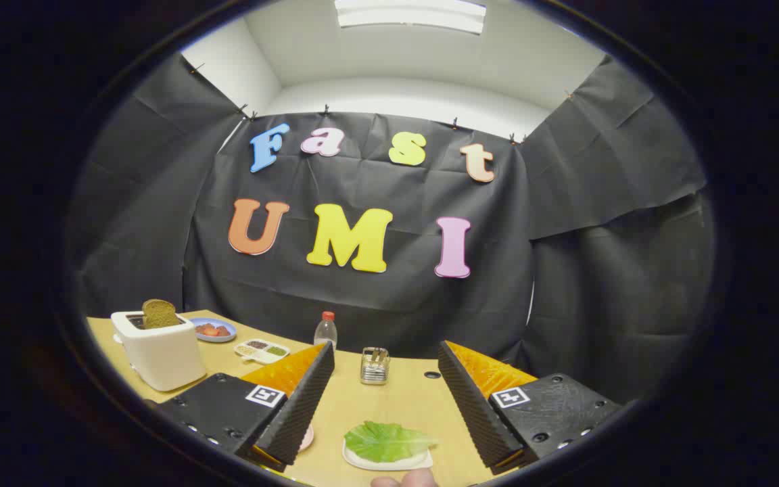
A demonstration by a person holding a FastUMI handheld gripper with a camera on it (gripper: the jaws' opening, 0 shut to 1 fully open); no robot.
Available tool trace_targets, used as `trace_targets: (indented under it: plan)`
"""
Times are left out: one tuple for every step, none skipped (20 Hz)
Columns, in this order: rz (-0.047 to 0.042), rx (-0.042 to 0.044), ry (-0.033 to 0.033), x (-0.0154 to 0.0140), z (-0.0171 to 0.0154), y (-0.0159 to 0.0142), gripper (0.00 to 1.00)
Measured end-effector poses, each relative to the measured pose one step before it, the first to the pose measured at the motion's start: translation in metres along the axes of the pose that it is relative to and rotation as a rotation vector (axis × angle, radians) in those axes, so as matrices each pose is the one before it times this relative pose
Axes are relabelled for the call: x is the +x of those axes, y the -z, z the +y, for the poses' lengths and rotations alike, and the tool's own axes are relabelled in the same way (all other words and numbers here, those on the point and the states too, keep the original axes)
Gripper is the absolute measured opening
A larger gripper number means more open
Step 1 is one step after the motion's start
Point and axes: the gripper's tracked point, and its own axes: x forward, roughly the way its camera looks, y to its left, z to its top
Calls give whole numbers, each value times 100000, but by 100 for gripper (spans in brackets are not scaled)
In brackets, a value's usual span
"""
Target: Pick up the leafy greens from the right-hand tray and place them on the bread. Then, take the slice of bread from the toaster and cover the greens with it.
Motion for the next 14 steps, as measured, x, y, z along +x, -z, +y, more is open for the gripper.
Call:
trace_targets:
  plan:
    - [-305,81,-187,-16,52,-127,95]
    - [-523,275,-275,-123,-35,-240,95]
    - [-520,457,-238,-34,-57,-291,95]
    - [-661,655,-214,-63,-61,-255,95]
    - [-601,163,169,-129,-229,-314,95]
    - [-1005,-286,435,-56,-323,-338,95]
    - [-914,-699,637,-120,-309,-416,95]
    - [-692,-660,329,-117,-217,-138,95]
    - [-343,-807,334,-181,-128,-222,95]
    - [-221,-1118,244,-97,-153,56,95]
    - [-62,-755,-96,-197,-4,-63,95]
    - [472,-356,-265,-62,82,204,95]
    - [663,11,-480,-151,168,226,95]
    - [390,-86,-562,-144,159,113,95]
